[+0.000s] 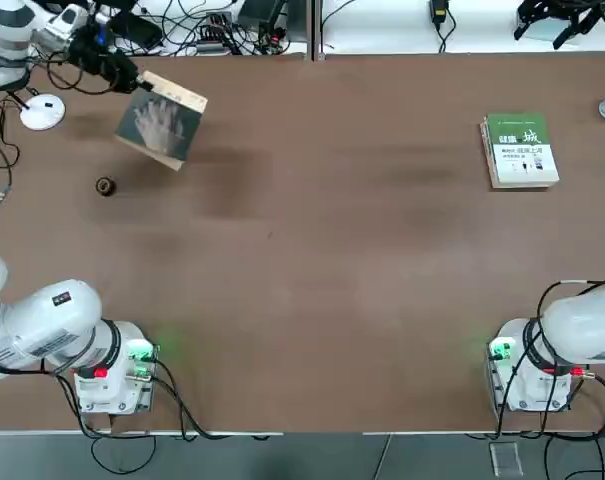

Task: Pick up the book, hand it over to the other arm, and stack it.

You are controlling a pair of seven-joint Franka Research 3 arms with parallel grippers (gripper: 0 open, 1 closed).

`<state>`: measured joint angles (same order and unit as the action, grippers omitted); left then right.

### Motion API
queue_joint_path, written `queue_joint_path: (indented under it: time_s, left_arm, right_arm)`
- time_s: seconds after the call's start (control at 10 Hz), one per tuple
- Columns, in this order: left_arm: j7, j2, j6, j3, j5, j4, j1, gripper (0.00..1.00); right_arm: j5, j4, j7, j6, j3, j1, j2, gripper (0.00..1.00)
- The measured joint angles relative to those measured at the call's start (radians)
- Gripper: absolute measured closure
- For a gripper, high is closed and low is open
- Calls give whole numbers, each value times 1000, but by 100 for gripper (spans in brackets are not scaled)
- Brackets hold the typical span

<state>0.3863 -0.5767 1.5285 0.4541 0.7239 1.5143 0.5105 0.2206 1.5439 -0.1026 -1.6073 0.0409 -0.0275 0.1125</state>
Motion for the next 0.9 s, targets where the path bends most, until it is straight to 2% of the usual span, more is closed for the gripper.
queue_joint_path:
  time_s: [0.6, 0.9]
  left_arm:
    - [-250, 0, 115, 146, 3, -42, -47, 99]
    - [-295, 0, 185, 161, 15, -53, -106, 99]
  right_arm:
    - [158, 53, 38, 29, -3, -4, -1, 0]
    - [298, 89, 39, 28, -19, -4, -12, 0]
